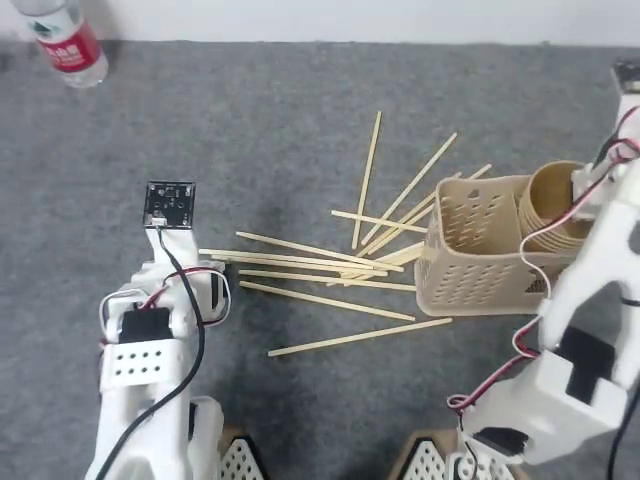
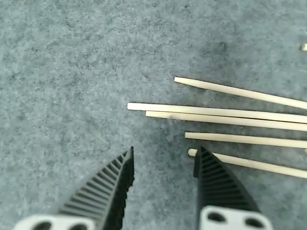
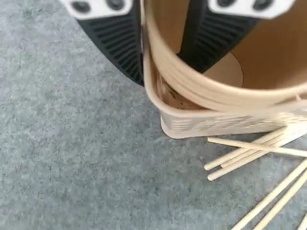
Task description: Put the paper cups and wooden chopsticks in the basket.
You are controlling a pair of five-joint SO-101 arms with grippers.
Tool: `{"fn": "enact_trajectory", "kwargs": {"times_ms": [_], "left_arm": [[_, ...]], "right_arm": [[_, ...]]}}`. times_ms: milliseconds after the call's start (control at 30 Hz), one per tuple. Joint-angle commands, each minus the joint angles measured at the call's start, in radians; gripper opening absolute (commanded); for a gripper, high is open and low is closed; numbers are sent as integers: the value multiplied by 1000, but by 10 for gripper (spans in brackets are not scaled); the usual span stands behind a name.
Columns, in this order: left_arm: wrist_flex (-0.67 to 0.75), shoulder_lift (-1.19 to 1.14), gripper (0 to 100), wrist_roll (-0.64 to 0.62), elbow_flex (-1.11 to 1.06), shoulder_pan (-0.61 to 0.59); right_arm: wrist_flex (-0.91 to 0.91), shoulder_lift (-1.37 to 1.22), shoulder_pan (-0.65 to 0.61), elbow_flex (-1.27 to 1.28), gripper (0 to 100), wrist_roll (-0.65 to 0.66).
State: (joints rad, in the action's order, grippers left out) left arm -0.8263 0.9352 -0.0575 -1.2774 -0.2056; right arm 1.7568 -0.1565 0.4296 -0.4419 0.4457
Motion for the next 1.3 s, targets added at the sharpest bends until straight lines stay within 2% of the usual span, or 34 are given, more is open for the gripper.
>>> {"fn": "enact_trajectory", "kwargs": {"times_ms": [0,167,333,533,733,967,1267], "left_arm": [[25,11,198,-5,10,-2],[25,11,198,-5,10,-2],[25,11,198,-5,10,-2],[25,11,198,-5,8,-2],[25,11,198,-5,8,-2],[40,9,198,-5,2,0],[51,14,198,-5,-12,0]], "right_arm": [[12,-39,53,48,6,14],[-88,30,205,46,6,-127],[-128,82,288,48,6,-155],[-127,93,291,48,6,-150],[-107,127,289,-60,6,-147],[33,84,213,-244,6,-83],[33,-15,282,-242,6,-77]]}}
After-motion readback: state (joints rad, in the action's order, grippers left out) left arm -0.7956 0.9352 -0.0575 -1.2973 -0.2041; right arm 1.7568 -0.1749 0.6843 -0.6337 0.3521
